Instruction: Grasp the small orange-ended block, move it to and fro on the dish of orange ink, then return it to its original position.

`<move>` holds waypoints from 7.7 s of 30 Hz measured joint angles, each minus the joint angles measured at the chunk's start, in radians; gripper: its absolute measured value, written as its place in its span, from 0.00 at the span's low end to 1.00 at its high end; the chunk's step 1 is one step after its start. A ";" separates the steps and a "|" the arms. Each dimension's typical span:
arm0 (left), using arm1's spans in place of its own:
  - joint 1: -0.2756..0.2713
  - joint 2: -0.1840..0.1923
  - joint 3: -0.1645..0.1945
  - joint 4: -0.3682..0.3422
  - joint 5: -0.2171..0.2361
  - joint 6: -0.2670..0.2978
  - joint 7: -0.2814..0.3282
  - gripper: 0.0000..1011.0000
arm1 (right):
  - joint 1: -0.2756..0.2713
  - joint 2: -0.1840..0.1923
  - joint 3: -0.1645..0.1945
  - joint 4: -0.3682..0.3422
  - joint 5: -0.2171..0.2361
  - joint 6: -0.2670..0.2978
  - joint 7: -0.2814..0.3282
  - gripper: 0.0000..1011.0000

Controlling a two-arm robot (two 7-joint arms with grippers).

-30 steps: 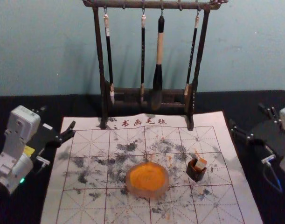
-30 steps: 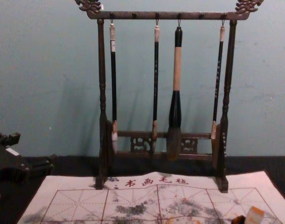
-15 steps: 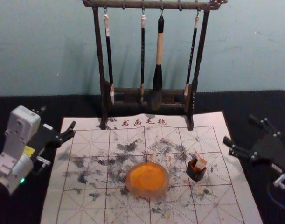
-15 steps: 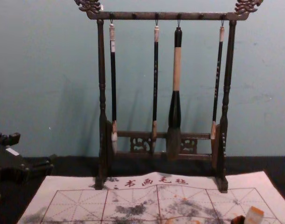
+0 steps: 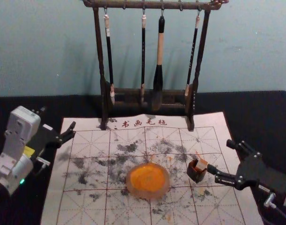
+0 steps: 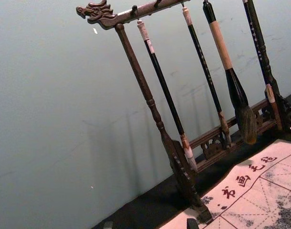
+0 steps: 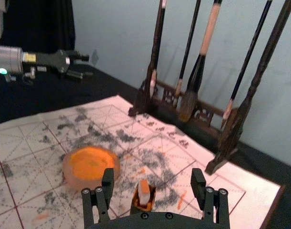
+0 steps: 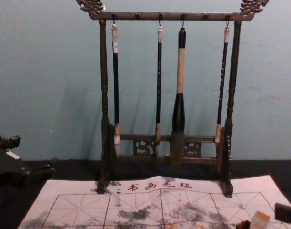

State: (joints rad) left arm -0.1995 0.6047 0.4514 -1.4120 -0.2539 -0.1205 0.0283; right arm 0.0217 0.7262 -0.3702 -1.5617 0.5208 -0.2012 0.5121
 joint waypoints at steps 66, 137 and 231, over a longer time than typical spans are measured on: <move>0.000 0.000 0.000 0.000 0.000 0.000 0.000 0.99 | 0.124 -0.129 -0.029 0.175 -0.115 0.097 0.100 0.83; 0.000 0.000 0.000 0.000 0.000 0.000 0.000 0.99 | 0.112 -0.064 0.016 0.077 -0.056 0.105 0.156 0.10; 0.000 0.000 0.000 0.000 0.000 0.000 0.000 0.99 | 0.496 -0.195 -0.381 0.242 -0.227 0.226 0.313 0.10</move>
State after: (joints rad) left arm -0.1995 0.6047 0.4514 -1.4120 -0.2539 -0.1205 0.0282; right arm 0.5179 0.5308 -0.7511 -1.3194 0.2935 0.0243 0.8248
